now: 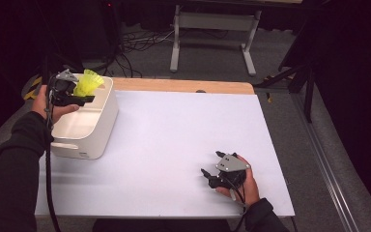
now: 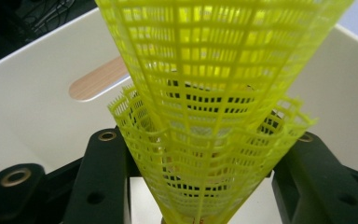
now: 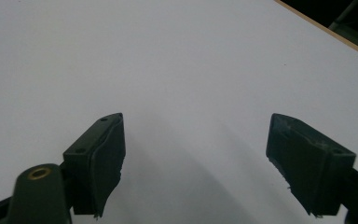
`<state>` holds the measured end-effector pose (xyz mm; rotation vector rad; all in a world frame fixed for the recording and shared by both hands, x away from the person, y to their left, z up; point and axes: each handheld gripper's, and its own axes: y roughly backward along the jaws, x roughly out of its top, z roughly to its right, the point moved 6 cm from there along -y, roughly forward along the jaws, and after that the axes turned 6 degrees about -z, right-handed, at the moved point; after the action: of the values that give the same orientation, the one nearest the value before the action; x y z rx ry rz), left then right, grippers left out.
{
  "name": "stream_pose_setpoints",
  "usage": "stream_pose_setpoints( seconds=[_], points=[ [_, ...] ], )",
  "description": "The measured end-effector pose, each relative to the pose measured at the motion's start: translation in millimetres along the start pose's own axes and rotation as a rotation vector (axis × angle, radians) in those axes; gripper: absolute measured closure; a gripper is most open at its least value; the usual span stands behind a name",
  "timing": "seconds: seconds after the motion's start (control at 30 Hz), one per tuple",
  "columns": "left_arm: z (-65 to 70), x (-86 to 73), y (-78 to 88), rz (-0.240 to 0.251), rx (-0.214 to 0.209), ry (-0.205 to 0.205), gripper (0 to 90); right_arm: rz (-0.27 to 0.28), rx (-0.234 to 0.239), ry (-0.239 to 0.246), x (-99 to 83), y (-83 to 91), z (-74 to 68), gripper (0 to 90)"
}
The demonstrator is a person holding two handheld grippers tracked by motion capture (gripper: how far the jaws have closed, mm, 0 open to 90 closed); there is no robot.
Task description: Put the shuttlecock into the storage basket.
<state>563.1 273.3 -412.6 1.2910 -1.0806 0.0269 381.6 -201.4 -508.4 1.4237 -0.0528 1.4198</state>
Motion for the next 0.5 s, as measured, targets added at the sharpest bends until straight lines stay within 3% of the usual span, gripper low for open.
stream_pose_setpoints(
  seconds=[0.2,0.37,0.5],
  points=[
    [0.2,-1.7,-2.8,-0.013,0.000,0.003,54.1,-0.002,0.000,-0.001,-1.5,2.1,-0.4,20.6],
    [2.3,-0.8,-4.8,-0.031,-0.007,-0.018,54.2,-0.003,-0.002,-0.001,-2.2,4.1,-0.8,20.7],
    [5.1,-2.4,-8.1,-0.070,-0.009,-0.029,54.2,-0.004,-0.003,-0.001,-2.4,4.5,-1.2,20.7]
  ],
)
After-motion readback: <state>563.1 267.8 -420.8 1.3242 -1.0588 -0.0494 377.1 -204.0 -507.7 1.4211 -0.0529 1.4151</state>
